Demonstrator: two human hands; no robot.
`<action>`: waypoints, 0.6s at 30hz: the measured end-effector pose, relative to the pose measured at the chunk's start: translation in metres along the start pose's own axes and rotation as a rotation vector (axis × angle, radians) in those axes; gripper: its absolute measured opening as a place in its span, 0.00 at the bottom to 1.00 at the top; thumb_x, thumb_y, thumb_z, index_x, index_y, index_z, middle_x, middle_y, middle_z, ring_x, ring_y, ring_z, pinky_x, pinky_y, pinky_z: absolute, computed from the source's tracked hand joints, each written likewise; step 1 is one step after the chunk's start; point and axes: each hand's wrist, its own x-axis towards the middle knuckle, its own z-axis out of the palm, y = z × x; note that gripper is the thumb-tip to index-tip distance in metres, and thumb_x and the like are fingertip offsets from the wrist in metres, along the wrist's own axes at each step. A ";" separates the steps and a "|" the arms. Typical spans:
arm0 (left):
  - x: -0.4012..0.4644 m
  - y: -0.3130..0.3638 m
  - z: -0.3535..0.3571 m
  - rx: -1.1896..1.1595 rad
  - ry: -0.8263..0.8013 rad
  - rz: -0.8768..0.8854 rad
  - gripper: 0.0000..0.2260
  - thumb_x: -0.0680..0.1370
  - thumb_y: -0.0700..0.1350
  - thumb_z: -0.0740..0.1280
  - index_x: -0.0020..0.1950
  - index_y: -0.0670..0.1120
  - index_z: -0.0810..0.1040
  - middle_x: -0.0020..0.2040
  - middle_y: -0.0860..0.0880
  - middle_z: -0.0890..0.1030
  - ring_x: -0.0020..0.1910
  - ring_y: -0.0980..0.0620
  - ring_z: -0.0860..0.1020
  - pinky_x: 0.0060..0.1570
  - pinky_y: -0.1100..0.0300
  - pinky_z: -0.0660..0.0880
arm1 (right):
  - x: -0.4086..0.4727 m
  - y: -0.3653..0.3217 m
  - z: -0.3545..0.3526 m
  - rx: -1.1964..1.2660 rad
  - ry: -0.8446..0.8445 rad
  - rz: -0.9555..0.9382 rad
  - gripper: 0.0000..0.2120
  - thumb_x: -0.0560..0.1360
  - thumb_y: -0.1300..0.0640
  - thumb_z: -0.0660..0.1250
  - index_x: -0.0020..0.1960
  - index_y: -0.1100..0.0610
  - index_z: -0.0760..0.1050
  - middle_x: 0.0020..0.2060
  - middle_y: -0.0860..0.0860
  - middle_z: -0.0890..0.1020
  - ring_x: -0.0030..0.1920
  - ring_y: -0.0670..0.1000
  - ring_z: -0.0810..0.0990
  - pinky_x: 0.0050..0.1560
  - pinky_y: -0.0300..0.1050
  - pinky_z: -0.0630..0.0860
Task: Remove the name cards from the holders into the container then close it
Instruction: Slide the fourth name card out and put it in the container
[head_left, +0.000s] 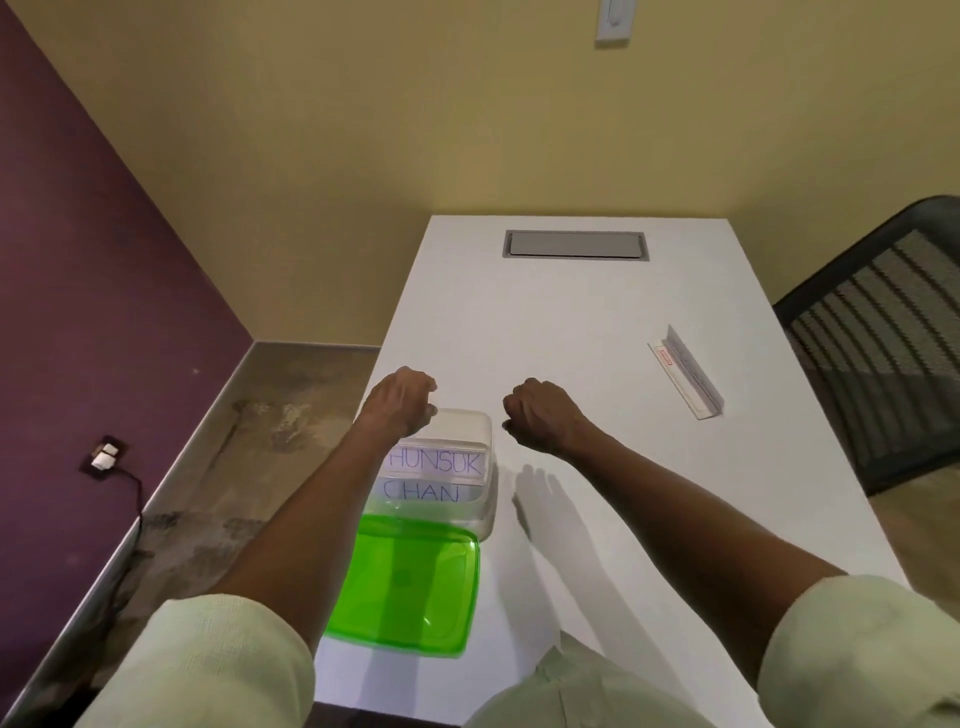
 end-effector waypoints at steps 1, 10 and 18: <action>0.001 0.007 -0.002 0.006 0.012 0.005 0.20 0.78 0.48 0.68 0.69 0.46 0.74 0.67 0.41 0.76 0.66 0.41 0.75 0.64 0.50 0.72 | -0.003 0.006 -0.001 0.002 0.010 0.011 0.10 0.78 0.56 0.61 0.46 0.62 0.76 0.46 0.58 0.81 0.49 0.59 0.78 0.41 0.47 0.66; 0.015 0.069 -0.014 0.018 0.108 0.093 0.18 0.78 0.46 0.67 0.65 0.41 0.73 0.61 0.41 0.78 0.63 0.38 0.75 0.58 0.48 0.75 | -0.042 0.067 -0.004 -0.023 0.055 0.117 0.10 0.78 0.56 0.59 0.47 0.61 0.74 0.46 0.57 0.79 0.49 0.58 0.76 0.41 0.47 0.63; 0.033 0.123 -0.012 0.058 0.121 0.173 0.21 0.80 0.49 0.64 0.69 0.39 0.67 0.69 0.41 0.71 0.67 0.40 0.72 0.64 0.46 0.71 | -0.079 0.117 -0.011 -0.045 0.069 0.208 0.09 0.77 0.55 0.62 0.45 0.61 0.74 0.43 0.57 0.79 0.47 0.59 0.76 0.41 0.49 0.67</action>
